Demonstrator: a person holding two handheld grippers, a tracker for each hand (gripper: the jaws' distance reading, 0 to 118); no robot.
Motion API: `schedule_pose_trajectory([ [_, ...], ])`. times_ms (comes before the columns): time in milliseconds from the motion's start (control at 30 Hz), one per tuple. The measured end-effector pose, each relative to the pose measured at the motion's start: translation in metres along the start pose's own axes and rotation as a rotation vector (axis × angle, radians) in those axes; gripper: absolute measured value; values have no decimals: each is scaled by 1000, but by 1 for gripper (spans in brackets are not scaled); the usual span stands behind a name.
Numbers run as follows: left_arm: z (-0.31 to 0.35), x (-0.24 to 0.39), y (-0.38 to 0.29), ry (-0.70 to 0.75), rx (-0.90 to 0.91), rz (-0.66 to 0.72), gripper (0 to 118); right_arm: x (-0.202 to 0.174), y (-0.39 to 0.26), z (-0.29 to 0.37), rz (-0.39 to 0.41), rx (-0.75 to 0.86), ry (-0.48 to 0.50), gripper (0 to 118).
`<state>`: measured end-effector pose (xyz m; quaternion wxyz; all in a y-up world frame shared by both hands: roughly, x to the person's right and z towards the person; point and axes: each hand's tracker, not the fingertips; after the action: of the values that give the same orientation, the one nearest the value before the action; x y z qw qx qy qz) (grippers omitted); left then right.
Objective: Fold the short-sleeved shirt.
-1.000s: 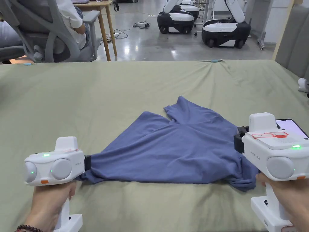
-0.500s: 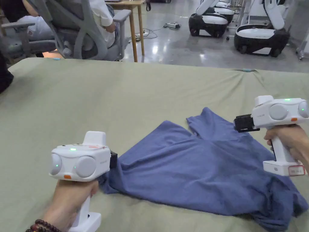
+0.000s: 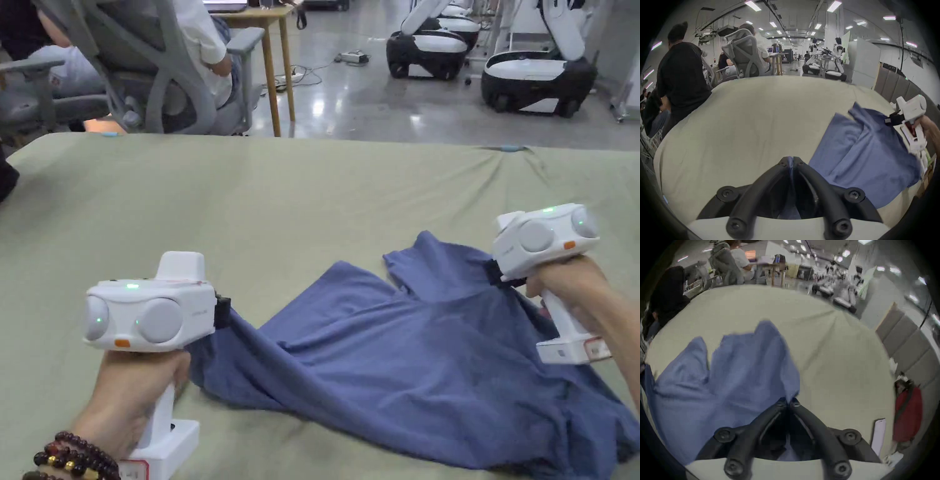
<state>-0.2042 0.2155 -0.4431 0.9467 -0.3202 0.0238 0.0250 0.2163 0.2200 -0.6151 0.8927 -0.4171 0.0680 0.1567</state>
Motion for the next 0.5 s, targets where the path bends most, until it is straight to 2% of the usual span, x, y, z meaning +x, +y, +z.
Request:
schedule_pose_trajectory([
  [67,7,2,43,-34,58,11,1,17,21,30,-66,109,9,1],
  [100,11,4,63,-49,82,7,1,24,33,47,-72,153,-2,2],
  [200,35,10,130,-49,177,-30,1,38,69,119,-26,332,-165,2],
  [333,60,12,220,-26,295,-38,1,74,118,205,-107,518,-252,2],
  [500,70,15,309,-22,344,-16,1,114,167,273,-184,669,-375,2],
])
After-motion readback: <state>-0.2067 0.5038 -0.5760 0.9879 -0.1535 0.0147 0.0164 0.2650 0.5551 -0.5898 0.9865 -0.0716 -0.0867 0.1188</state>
